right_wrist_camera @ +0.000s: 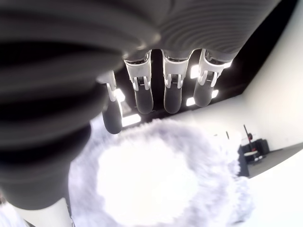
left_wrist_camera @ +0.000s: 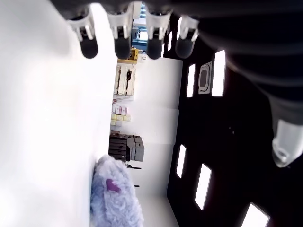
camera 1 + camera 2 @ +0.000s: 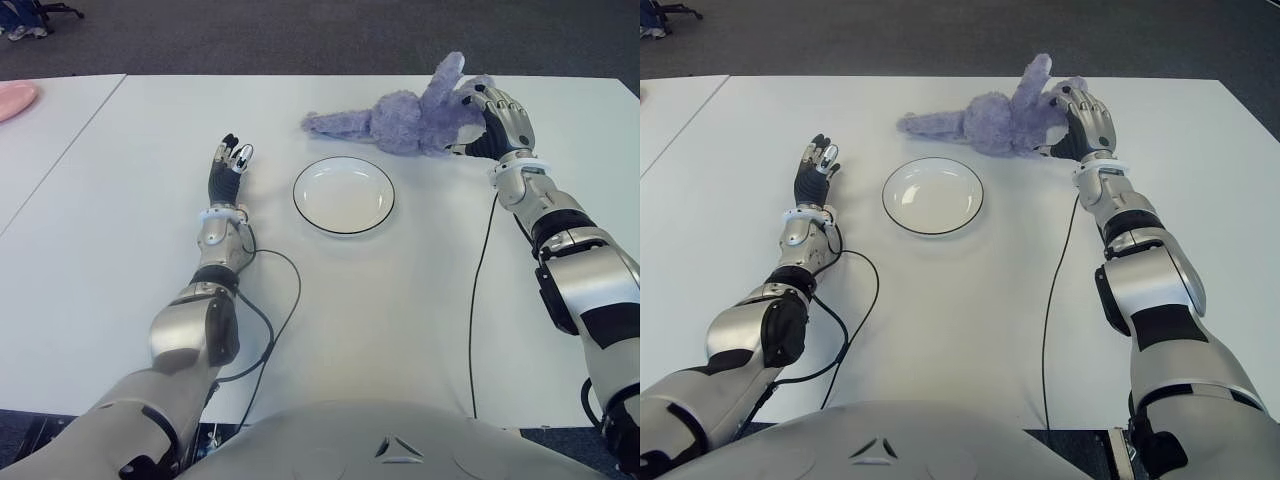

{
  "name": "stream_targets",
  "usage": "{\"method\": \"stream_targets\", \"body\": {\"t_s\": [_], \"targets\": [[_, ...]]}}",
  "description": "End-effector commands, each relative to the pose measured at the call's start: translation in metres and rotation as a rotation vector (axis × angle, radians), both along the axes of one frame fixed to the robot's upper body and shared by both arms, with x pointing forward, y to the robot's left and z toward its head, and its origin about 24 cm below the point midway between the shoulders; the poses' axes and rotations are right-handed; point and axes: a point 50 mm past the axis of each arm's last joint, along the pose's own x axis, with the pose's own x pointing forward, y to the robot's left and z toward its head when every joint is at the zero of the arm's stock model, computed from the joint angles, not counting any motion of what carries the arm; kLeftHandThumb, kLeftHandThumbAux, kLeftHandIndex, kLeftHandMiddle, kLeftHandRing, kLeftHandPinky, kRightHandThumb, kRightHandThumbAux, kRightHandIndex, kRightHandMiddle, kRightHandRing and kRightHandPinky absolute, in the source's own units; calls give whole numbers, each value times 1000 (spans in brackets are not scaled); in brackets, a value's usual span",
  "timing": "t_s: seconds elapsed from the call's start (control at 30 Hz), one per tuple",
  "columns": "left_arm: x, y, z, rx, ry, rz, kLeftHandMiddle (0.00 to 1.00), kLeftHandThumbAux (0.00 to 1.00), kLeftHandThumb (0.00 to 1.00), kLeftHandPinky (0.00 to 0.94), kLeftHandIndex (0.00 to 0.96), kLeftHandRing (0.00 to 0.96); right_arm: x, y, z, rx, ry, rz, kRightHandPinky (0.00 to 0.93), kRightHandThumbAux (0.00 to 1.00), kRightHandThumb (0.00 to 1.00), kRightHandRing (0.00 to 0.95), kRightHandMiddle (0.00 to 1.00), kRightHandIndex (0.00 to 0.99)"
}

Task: Put the doll into the plate.

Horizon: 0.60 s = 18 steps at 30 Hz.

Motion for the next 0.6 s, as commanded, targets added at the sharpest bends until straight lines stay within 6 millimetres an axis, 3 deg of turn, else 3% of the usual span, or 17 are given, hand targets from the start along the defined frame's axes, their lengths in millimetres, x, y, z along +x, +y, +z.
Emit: {"method": "stream_targets", "body": {"t_s": [0.03, 0.6], "targets": [[-68, -27, -86, -138, 398, -38, 58, 481, 0, 57, 13, 45, 2, -2, 1, -99, 45, -3, 64, 788, 111, 68, 97, 209], [-69, -28, -86, -161, 389, -36, 59, 445, 0, 66, 12, 48, -2, -12, -2, -220, 87, 6, 111, 807, 231, 96, 120, 234]]}}
